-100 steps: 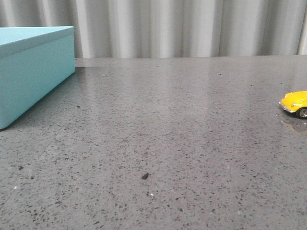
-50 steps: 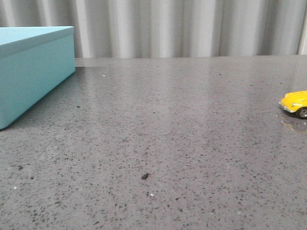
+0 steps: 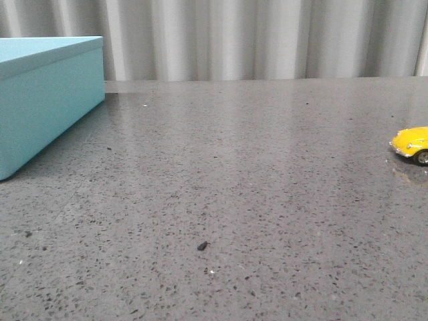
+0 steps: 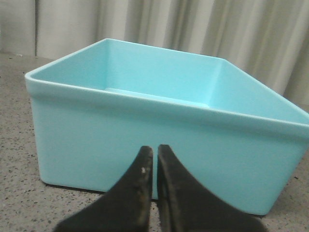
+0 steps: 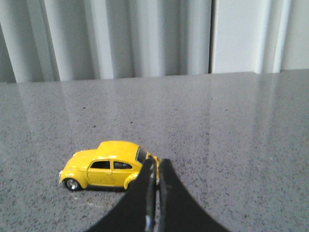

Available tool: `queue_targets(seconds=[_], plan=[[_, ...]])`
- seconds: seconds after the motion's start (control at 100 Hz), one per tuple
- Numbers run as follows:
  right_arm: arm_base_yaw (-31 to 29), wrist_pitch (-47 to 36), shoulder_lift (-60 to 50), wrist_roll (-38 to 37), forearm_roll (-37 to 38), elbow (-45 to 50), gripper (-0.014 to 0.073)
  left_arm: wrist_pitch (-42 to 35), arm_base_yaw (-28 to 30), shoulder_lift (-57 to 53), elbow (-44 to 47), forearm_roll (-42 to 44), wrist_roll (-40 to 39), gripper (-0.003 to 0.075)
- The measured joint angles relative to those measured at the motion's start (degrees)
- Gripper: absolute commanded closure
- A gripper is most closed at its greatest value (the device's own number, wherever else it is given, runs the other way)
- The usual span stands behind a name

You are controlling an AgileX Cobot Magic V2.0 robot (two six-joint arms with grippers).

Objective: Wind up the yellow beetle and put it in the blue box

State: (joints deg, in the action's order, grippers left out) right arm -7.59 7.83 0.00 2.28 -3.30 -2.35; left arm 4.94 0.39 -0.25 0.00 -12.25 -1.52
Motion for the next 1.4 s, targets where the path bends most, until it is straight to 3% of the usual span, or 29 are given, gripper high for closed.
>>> queue_targets(seconds=[0.28, 0.5, 1.02, 1.4], plan=[[0.0, 22.79, 16.43, 0.0, 0.0, -18.25, 0.0655, 0.0, 0.0, 0.0, 0.0, -0.18, 0.0, 0.0741], [0.0, 23.4, 24.97, 0.0, -0.49, -23.26, 0.0655, 0.0, 0.0, 0.0, 0.0, -0.49, 0.0, 0.0741], [2.89, 44.67, 54.53, 0.0, -5.18, -50.07, 0.0655, 0.0, 0.0, 0.0, 0.0, -2.6, 0.0, 0.0741], [2.89, 50.26, 71.43, 0.0, -7.22, -61.32, 0.0654, 0.0, 0.0, 0.0, 0.0, -2.6, 0.0, 0.0741]])
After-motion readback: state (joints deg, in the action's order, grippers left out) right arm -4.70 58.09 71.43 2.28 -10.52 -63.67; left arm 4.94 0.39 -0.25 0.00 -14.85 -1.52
